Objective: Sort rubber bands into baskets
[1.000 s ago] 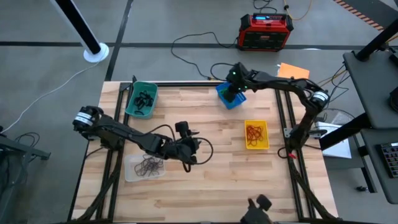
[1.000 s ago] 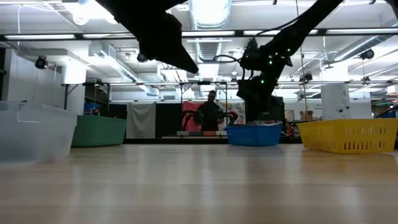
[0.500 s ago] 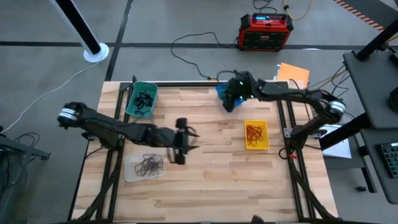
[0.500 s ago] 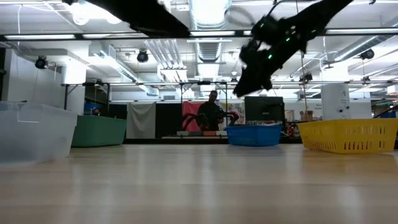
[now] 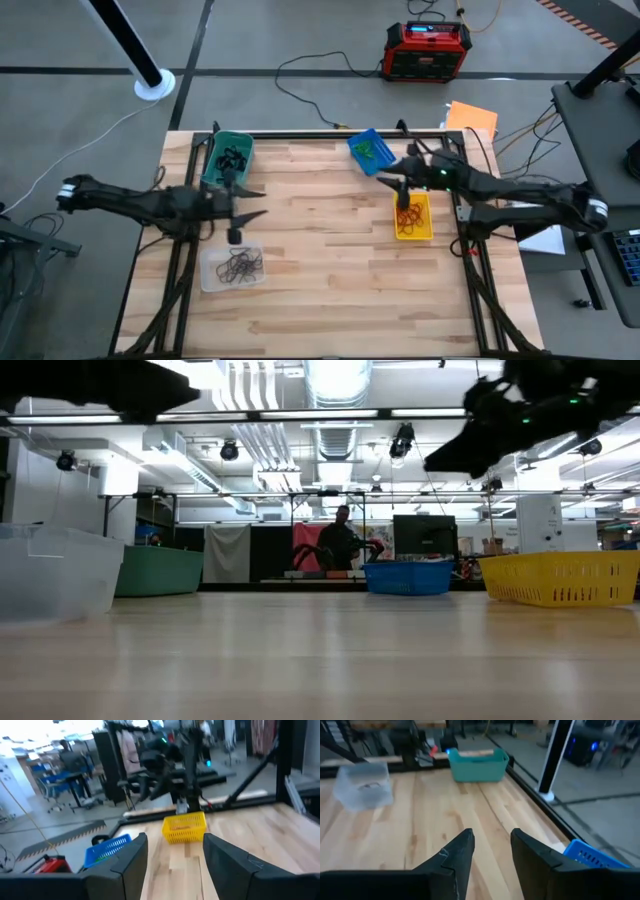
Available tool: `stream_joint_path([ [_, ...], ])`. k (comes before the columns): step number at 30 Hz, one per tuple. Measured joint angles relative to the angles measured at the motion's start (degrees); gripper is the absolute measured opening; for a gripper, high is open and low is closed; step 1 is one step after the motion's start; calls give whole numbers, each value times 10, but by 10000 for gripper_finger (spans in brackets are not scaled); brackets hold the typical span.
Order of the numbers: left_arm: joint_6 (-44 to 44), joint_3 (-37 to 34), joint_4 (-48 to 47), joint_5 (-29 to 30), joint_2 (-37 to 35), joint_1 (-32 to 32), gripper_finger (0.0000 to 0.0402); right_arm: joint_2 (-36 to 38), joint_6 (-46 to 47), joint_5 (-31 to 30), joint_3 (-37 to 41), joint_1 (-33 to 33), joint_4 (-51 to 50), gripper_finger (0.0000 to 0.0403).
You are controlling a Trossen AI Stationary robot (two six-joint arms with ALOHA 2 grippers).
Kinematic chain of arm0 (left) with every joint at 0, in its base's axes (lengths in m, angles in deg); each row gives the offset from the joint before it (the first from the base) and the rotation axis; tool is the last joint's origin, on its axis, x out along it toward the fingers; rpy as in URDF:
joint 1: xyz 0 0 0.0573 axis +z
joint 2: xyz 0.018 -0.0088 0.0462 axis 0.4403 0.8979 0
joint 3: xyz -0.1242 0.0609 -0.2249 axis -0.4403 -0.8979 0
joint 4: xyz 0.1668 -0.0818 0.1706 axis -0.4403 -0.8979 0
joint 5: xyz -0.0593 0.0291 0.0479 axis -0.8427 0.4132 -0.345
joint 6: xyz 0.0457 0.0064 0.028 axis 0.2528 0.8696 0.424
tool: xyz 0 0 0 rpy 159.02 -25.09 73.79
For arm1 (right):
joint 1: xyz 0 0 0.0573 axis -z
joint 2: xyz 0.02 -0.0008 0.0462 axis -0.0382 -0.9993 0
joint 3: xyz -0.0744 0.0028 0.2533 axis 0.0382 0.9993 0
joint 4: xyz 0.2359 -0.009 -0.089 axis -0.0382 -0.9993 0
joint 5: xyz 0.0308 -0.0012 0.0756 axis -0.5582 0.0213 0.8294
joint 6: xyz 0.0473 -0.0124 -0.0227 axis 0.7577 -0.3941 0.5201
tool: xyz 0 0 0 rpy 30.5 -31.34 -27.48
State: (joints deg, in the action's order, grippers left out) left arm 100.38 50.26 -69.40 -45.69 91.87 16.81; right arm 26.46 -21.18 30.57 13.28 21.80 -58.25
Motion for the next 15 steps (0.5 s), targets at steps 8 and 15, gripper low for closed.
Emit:
stream_joint_path([
  [8,-24,-91,-11,0,-197,1,175,156,9,39,102,0,13,112],
  [15,-50,-111,-111,19,-336,1,175,277,15,52,173,0,13,101],
])
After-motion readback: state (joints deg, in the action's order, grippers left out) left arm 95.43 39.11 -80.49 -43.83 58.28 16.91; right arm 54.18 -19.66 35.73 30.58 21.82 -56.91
